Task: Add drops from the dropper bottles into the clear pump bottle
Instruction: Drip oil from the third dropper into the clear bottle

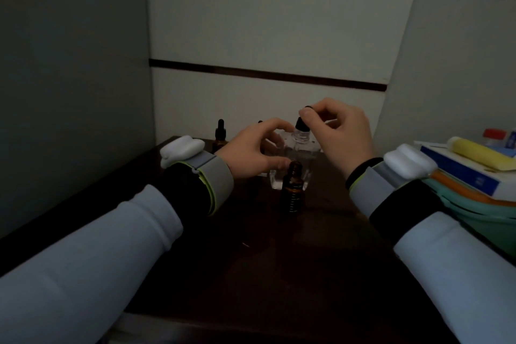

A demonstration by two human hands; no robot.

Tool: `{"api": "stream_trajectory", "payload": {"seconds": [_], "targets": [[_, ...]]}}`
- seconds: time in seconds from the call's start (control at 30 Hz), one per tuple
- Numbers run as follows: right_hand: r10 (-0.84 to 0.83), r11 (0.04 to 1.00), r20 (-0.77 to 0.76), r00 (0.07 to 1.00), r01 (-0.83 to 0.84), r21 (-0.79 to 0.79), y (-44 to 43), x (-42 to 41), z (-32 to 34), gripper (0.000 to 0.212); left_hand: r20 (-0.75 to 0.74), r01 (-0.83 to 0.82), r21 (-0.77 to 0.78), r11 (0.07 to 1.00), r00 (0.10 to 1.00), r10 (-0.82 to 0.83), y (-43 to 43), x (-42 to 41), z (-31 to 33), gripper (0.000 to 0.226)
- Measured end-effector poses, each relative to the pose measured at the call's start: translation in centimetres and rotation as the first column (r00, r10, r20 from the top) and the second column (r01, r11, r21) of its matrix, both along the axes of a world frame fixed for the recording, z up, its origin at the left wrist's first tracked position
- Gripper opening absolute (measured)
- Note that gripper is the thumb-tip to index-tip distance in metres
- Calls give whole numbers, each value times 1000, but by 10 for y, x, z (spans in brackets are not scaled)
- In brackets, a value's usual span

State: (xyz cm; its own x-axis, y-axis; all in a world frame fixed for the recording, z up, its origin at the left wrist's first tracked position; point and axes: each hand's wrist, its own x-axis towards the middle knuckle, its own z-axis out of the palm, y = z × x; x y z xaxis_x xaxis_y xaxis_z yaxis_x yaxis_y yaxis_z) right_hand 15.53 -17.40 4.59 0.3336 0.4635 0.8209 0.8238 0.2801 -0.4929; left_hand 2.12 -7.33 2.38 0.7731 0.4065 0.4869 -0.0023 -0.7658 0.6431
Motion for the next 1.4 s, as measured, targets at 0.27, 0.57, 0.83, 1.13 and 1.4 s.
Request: {"api": "stream_trajectory", "payload": {"seconds": [0.27,0.57,0.83,1.13,1.4], "targets": [[-20,1000,20,1000,21,-8,2,2,-1,16,9,0,-22,1000,1000,0,3,1,-2,47],[106,922,-100,989,-60,382,-10,2,21,22,20,15,-51,999,1000,-14,3,2,-3,48],[93,989,31,995,-96,114,-2,-4,6,16,13,23,-56,998,1000,-22,2,2,-2,47],[76,995,77,994,-80,58,-1,-1,3,19,29,26,-44,999,999,-25,1,2,-1,46],[83,995,77,994,-88,52,-3,-3,4,25,17,22,-48,999,1000,-21,1,1,0,46]]}}
